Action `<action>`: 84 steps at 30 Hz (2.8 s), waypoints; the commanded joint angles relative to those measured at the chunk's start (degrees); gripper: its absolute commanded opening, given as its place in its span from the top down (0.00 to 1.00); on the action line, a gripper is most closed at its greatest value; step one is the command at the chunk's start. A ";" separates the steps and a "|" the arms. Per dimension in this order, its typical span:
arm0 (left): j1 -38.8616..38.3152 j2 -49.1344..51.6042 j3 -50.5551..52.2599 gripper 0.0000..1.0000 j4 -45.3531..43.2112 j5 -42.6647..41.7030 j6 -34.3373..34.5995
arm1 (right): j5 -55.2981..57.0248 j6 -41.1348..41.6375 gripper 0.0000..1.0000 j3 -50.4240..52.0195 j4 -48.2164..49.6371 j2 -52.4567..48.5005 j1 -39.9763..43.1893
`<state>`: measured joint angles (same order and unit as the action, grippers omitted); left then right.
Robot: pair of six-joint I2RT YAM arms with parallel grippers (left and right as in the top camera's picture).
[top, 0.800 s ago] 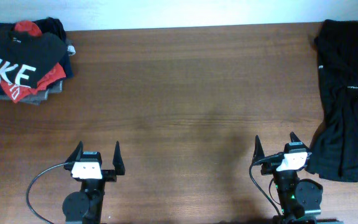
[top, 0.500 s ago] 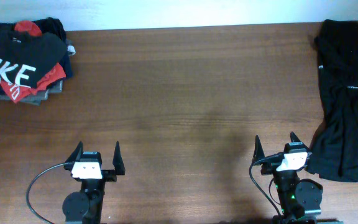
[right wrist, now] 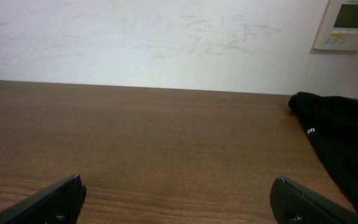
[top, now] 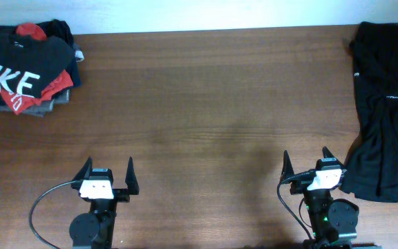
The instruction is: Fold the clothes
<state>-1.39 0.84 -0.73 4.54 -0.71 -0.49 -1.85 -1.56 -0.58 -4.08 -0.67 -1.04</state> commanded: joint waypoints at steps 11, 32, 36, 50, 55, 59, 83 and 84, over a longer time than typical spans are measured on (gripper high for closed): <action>-0.22 -0.50 0.00 0.01 0.48 -1.05 -1.07 | -0.94 -0.11 0.01 0.26 -0.24 0.46 0.20; -0.22 -0.50 0.00 0.01 0.48 -1.05 -1.07 | -0.94 -0.11 0.01 0.26 -0.22 0.46 0.20; -0.22 -0.50 -0.02 0.01 0.48 -1.05 -1.07 | 0.98 -0.13 0.01 0.26 -0.13 0.46 0.26; -0.22 -0.50 0.00 0.01 0.48 -1.05 -1.07 | -12.57 27.69 0.01 0.26 1.73 0.46 0.26; -0.22 -0.50 0.00 0.01 0.48 -1.05 -1.07 | -13.07 38.40 0.01 0.26 2.99 0.46 0.26; -0.22 -0.50 0.00 0.01 0.48 -1.05 -1.07 | -14.14 39.47 0.01 0.26 3.45 0.46 0.26; -0.22 -0.50 0.00 0.01 0.48 -1.07 -1.07 | 12.92 13.70 0.01 -44.61 -3.80 -47.95 3.56; -0.22 -0.50 0.00 0.01 0.48 -1.05 -1.07 | 12.76 12.98 0.01 -48.61 -6.16 -52.09 4.81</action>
<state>-1.39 0.78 -0.73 4.54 -0.71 -0.49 3.20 14.17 -37.34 -5.89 -40.64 0.51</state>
